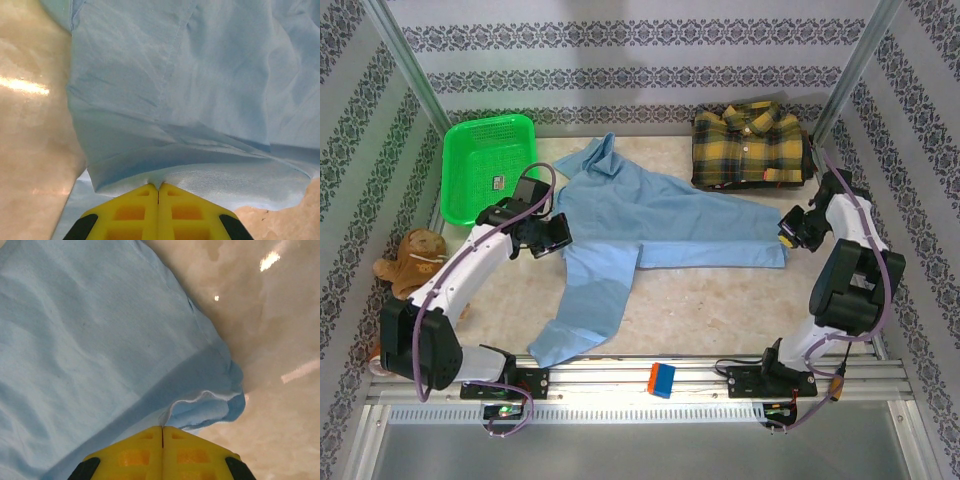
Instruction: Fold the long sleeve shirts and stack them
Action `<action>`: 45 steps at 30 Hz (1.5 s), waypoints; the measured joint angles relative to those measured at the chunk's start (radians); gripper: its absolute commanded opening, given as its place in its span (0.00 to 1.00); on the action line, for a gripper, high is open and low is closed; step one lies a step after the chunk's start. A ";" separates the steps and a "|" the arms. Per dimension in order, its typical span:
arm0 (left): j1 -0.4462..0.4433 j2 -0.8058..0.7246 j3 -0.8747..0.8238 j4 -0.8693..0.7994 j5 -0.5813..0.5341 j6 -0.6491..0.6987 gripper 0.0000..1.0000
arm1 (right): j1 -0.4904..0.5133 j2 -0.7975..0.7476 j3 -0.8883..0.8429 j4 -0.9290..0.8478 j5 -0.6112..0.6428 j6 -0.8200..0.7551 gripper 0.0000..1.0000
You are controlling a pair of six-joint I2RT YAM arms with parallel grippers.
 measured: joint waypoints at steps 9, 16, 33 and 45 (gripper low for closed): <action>0.016 0.095 0.019 0.032 0.000 0.038 0.00 | 0.002 0.137 0.098 -0.024 0.000 -0.029 0.00; 0.019 0.185 0.064 0.061 -0.004 0.062 0.00 | 0.006 0.223 0.171 -0.029 0.006 -0.045 0.00; 0.034 0.411 0.188 0.121 -0.095 0.056 0.61 | 0.013 0.380 0.370 0.021 0.081 -0.038 0.54; -0.016 -0.017 0.198 -0.153 -0.117 0.016 1.00 | 0.170 -0.208 0.019 0.122 0.021 -0.081 0.87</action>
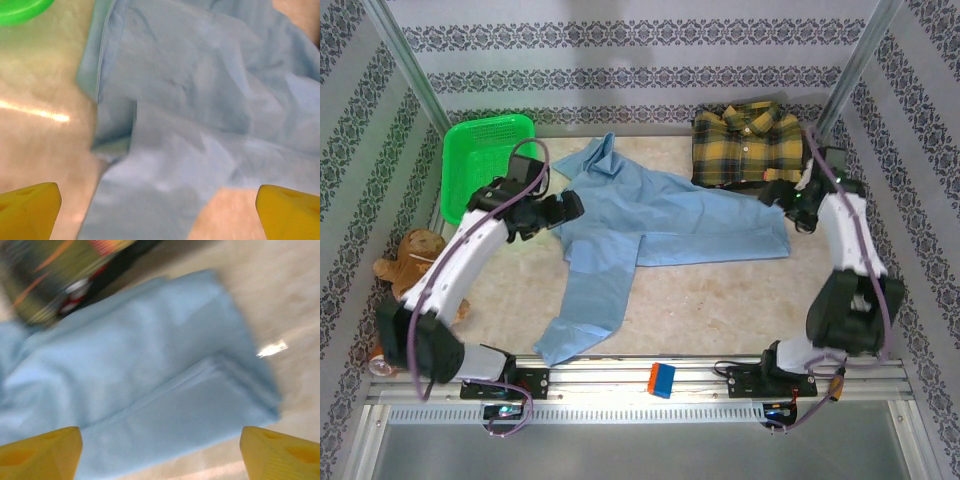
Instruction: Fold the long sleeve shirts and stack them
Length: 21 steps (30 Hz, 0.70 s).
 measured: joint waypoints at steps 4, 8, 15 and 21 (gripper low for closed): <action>-0.094 -0.135 -0.126 -0.153 0.042 -0.006 0.94 | 0.264 -0.185 -0.147 0.024 -0.023 -0.027 0.87; -0.182 -0.124 -0.296 -0.234 0.098 -0.014 0.82 | 0.399 -0.217 -0.285 0.053 -0.058 -0.030 0.87; -0.275 0.031 -0.340 -0.256 0.144 0.015 0.71 | 0.404 -0.177 -0.330 0.073 -0.079 -0.044 0.87; -0.319 0.108 -0.327 -0.242 0.164 0.058 0.66 | 0.404 -0.174 -0.324 0.084 -0.086 -0.057 0.87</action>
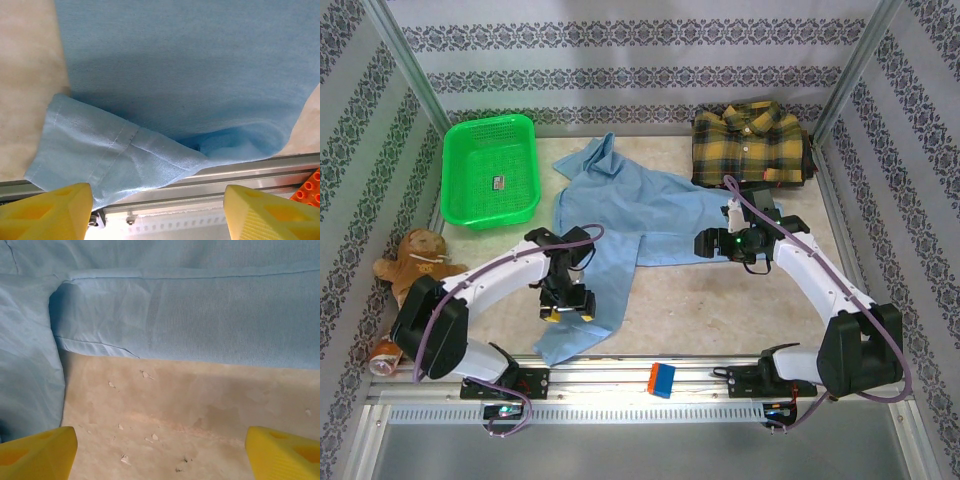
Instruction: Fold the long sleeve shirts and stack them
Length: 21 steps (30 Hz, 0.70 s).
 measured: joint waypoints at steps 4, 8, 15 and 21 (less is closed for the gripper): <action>-0.041 0.094 0.058 -0.002 -0.002 0.047 0.65 | 0.000 0.002 0.002 0.005 -0.007 -0.004 0.87; -0.082 0.185 0.076 0.024 -0.001 0.088 0.65 | 0.000 0.002 0.002 0.008 -0.011 -0.007 0.87; -0.111 0.233 0.076 0.026 -0.002 0.116 0.60 | 0.000 0.001 0.002 0.008 -0.013 -0.007 0.87; -0.111 0.237 0.056 0.036 -0.001 0.127 0.38 | -0.001 0.001 0.000 0.009 -0.014 -0.007 0.87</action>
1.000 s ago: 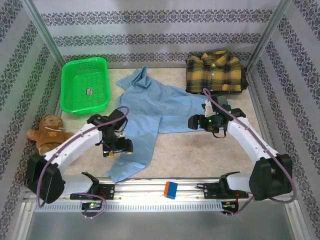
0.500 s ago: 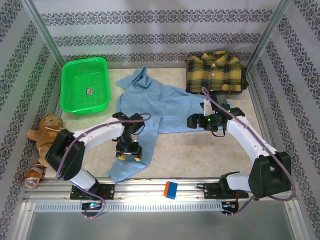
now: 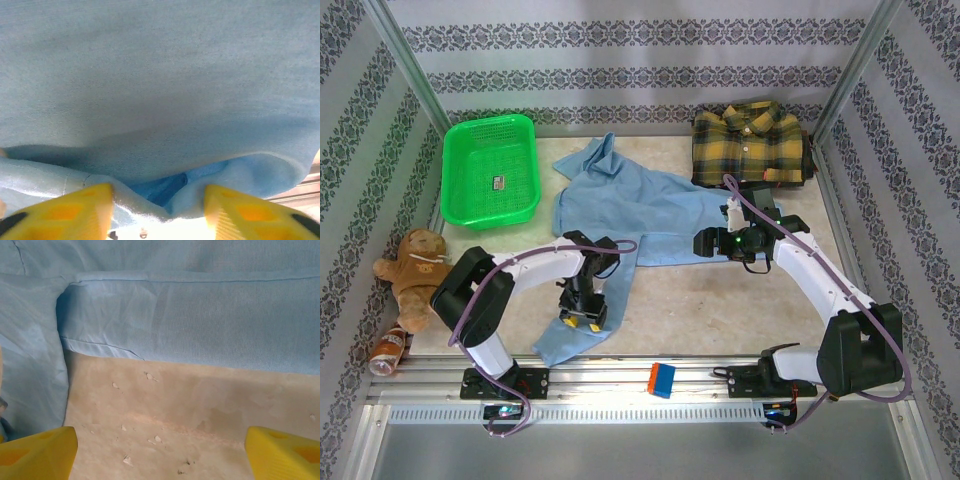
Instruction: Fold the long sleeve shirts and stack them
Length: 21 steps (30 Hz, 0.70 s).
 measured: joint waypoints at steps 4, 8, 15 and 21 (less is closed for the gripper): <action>-0.001 0.000 -0.027 0.008 0.000 0.010 0.22 | -0.009 0.000 -0.001 0.004 0.000 0.000 0.87; -0.005 -0.014 -0.031 0.008 -0.002 0.014 0.12 | -0.019 0.000 -0.001 0.006 0.000 0.000 0.86; -0.006 -0.101 0.038 -0.039 -0.028 0.014 0.11 | -0.019 0.005 -0.001 0.006 0.000 -0.003 0.86; -0.005 -0.135 0.174 -0.122 -0.103 0.022 0.08 | -0.019 0.031 -0.001 0.007 0.000 -0.003 0.86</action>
